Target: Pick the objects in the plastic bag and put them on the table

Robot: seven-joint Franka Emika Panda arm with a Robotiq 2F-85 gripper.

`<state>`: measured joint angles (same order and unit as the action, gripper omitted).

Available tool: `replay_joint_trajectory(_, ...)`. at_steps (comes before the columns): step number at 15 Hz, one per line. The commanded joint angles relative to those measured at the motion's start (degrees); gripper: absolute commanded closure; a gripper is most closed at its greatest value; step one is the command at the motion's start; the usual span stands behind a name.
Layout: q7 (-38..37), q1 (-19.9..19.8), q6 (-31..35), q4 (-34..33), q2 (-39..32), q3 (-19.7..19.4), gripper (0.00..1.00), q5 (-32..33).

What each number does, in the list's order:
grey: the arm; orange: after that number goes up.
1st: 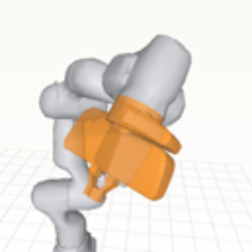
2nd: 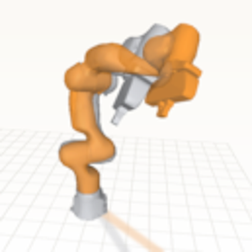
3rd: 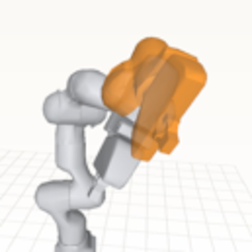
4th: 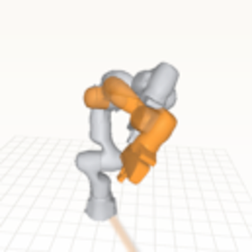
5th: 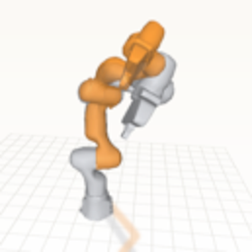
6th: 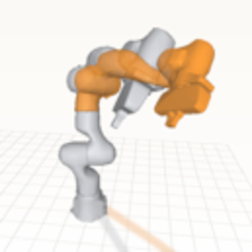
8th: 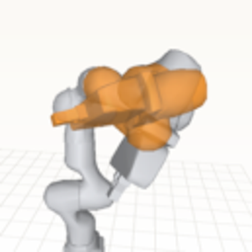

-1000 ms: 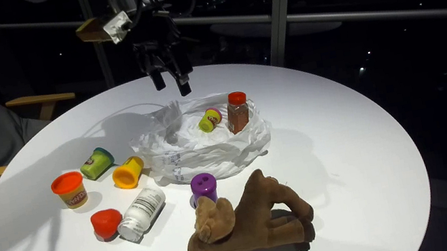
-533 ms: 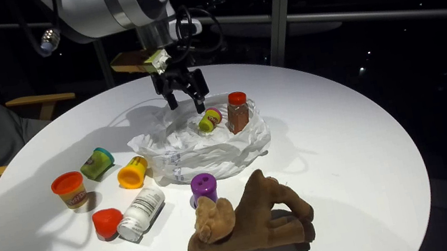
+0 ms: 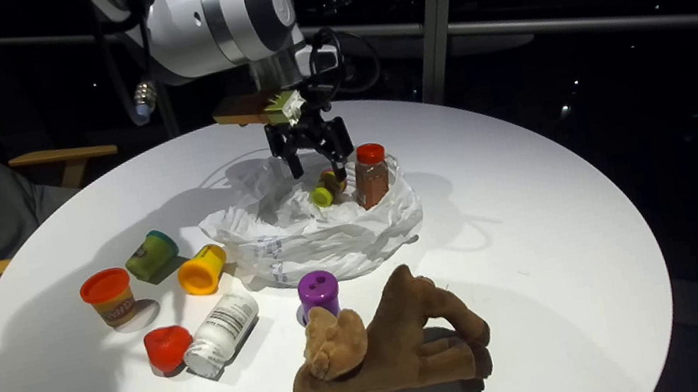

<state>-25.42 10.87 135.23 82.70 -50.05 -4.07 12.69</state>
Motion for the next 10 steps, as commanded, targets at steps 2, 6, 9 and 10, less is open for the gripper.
replay_joint_trajectory(2,4.4,-1.3,-4.4,-9.5,-5.8,0.1,0.28,-3.4)
replay_joint_trajectory(6,4.8,-1.5,-6.4,-13.6,-8.5,-0.3,0.55,-3.7)
replay_joint_trajectory(9,5.1,-1.5,-6.7,-13.9,-8.2,-0.1,0.76,-3.7)
replay_joint_trajectory(10,5.0,-1.3,-6.2,-12.3,-6.6,-0.1,0.77,-3.6)
